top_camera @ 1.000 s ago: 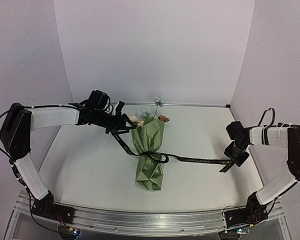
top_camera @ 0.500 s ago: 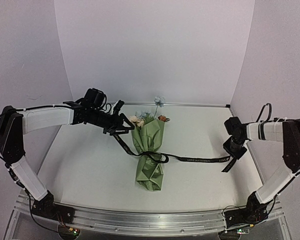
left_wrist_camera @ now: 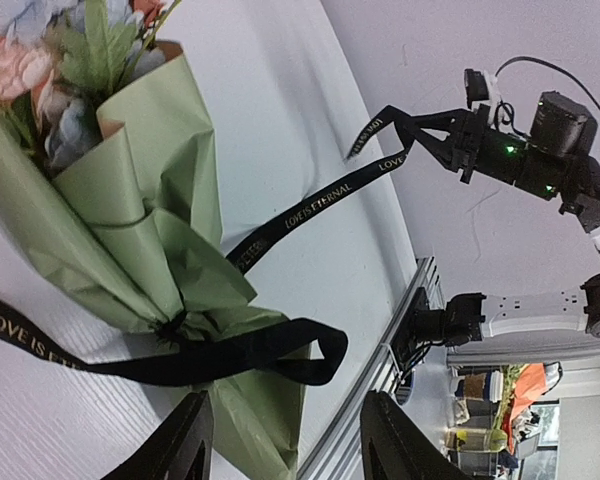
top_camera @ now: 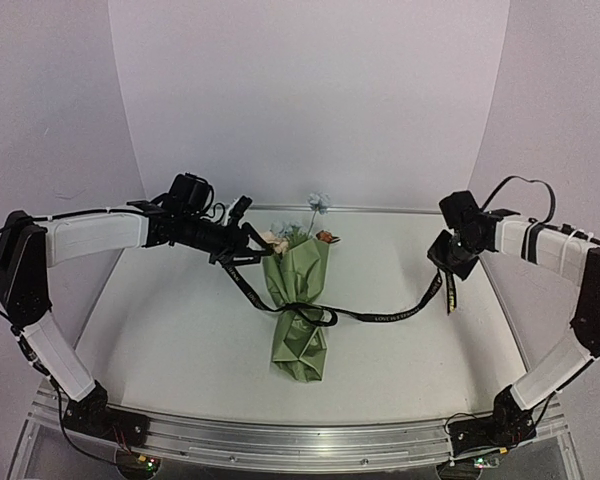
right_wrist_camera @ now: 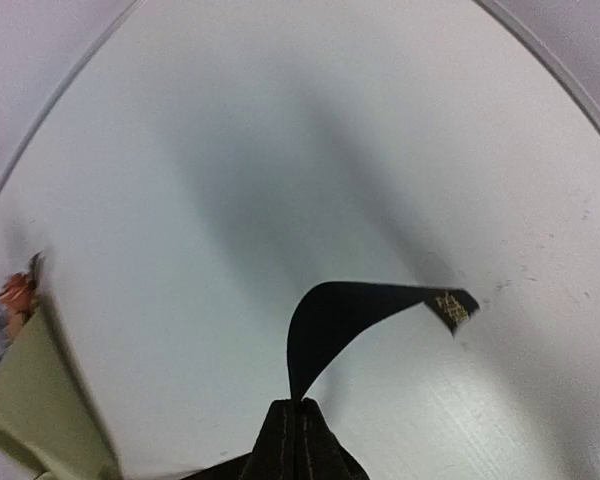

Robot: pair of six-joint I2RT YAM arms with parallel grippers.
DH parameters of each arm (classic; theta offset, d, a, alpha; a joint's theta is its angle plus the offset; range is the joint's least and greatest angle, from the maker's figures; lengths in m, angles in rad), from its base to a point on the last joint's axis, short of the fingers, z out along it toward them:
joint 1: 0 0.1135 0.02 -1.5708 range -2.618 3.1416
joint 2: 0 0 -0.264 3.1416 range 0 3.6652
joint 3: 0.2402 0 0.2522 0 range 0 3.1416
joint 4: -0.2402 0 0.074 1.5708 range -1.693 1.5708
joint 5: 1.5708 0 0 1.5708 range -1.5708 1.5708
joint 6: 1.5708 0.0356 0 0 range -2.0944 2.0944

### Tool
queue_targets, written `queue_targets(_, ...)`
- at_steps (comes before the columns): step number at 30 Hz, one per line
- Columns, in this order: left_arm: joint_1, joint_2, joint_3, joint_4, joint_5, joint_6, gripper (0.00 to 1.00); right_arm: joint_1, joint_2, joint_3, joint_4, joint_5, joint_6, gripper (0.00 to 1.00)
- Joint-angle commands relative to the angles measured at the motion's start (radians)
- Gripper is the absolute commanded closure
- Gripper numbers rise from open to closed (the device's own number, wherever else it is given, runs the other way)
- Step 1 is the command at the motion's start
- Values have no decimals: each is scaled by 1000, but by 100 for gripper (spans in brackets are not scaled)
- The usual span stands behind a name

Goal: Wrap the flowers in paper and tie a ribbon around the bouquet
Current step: Cross the ribbon over the folded bouquet.

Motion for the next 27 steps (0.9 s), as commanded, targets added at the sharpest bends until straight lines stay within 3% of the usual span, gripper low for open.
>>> queue_targets(1, -2, 31, 113, 101, -24, 43, 47, 64, 63, 212, 49, -253, -112, 100)
queue_targets(7, -3, 100, 165, 177, -31, -57, 40, 143, 267, 473, 202, -617, -149, 100)
queue_targets(16, -3, 163, 88, 452, 16, -321, 35, 248, 441, 715, 269, -949, -182, 100)
queue_targets(21, 3, 98, 65, 303, -47, -140, 36, 302, 527, 787, 324, -1043, -123, 100)
queue_targets(27, 5, -38, 27, 86, -226, 262, 41, 341, 576, 818, 399, -1098, -45, 100)
